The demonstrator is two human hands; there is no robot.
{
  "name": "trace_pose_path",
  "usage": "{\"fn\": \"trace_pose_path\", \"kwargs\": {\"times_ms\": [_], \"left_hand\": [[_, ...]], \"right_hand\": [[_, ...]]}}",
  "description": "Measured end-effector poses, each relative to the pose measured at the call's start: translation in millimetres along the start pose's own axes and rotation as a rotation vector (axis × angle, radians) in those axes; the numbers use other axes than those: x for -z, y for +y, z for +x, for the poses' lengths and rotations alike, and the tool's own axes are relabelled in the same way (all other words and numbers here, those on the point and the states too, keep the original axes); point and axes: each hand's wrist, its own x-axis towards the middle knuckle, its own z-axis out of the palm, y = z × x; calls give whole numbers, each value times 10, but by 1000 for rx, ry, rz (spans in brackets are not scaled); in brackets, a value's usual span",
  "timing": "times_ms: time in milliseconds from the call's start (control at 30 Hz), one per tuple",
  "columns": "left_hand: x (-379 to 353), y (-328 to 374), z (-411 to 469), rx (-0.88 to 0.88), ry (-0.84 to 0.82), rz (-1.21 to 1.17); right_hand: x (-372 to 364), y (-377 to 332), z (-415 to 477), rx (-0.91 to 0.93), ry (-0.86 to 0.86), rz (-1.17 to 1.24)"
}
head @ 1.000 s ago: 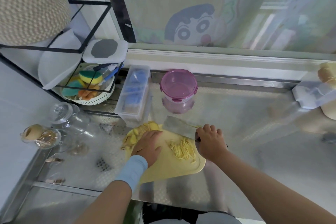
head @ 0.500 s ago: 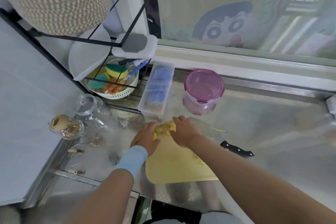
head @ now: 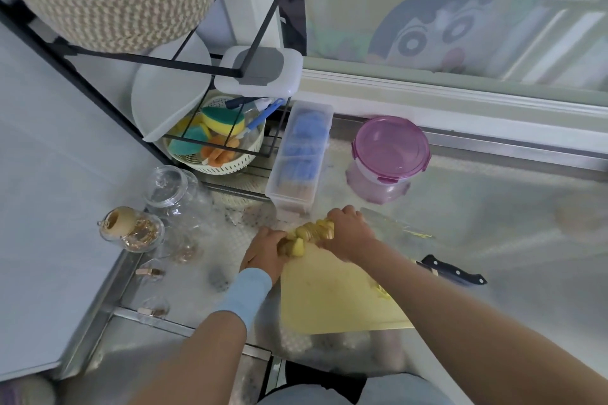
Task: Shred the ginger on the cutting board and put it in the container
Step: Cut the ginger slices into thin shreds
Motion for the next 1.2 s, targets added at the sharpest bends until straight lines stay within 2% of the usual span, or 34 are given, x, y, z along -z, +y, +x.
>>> {"fn": "trace_pose_path", "kwargs": {"times_ms": [167,300,367,467,567,667,767,900,1000,1100,1200], "left_hand": [[-32,112,-3,-98,-23,-91],[30,62,-2,-64,96,-149],[36,7,-8,-46,88,-117],[5,-17,-38,-64,-28,-17],[69,109,-29,-22,33,31],[94,304,-9,-100,35,30],[56,574,-60,-201,-69,-30],[22,893,-195,-264,-189,-135],[-5,956,-288,-302,-184,-173],[-29,914,-372,-295,-110,-211],[-75,823,-477,-265,-105,-271]], "right_hand": [[34,10,-67,-35,16,104],[20,42,-74,-74,-2,116],[9,60,-72,-110,-10,178],[15,85,-116,-145,4,276],[33,162,-187,-202,22,351],[89,242,-291,-274,45,438],[187,269,-437,-304,75,656],[355,238,-686,-308,1,972],[414,197,-868,-250,-29,1037],[350,147,-1032,-194,-67,1121],[191,133,-1117,-205,-94,1259]]}}
